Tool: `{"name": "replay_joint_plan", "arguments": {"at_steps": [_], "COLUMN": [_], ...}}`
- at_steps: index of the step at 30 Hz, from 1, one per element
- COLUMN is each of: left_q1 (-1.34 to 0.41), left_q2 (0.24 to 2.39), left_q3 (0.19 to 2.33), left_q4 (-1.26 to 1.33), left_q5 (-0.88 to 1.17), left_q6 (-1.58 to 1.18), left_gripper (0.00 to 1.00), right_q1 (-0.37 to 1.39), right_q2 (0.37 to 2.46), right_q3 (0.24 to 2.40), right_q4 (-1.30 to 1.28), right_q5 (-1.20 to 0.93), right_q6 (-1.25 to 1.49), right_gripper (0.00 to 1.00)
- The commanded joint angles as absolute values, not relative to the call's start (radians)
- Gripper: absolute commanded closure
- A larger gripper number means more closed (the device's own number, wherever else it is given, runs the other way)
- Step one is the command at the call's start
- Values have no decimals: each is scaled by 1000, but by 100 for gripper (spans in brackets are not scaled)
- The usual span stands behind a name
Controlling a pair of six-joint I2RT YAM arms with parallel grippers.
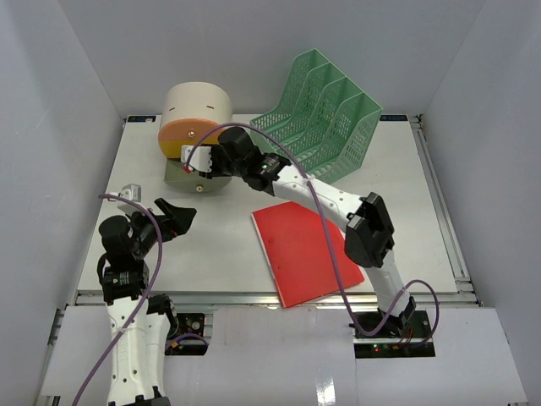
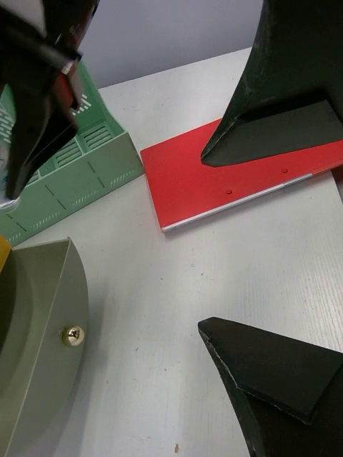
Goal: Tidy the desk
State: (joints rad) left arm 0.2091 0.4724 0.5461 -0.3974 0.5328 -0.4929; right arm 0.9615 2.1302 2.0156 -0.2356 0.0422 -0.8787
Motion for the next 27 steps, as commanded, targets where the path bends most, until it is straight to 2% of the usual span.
{"name": "replay_joint_plan", "arguments": {"at_steps": [1, 4, 10, 19, 24, 27], "left_q1": [219, 221, 222, 222, 222, 222], "left_q2": [465, 463, 467, 478, 493, 526], "left_q3": [582, 587, 590, 594, 586, 560], "left_q4": [-419, -431, -438, -445, -428, -383], "left_q5": [488, 463, 454, 456, 501, 570], "left_q6": [-497, -499, -503, -502, -499, -513], "left_gripper": [2, 2, 2, 2, 2, 2], "right_q1": [957, 960, 959, 965, 963, 945], "right_q2": [2295, 2357, 2389, 2310, 2184, 2060], "right_q3": [2191, 2230, 2195, 2215, 2174, 2036], "right_q4": [-281, -250, -205, -226, -275, -294], "right_q5": [161, 187, 188, 145, 77, 6], "right_q6": [-921, -931, -925, -867, -776, -741], "right_gripper": [85, 81, 66, 19, 17, 17]}}
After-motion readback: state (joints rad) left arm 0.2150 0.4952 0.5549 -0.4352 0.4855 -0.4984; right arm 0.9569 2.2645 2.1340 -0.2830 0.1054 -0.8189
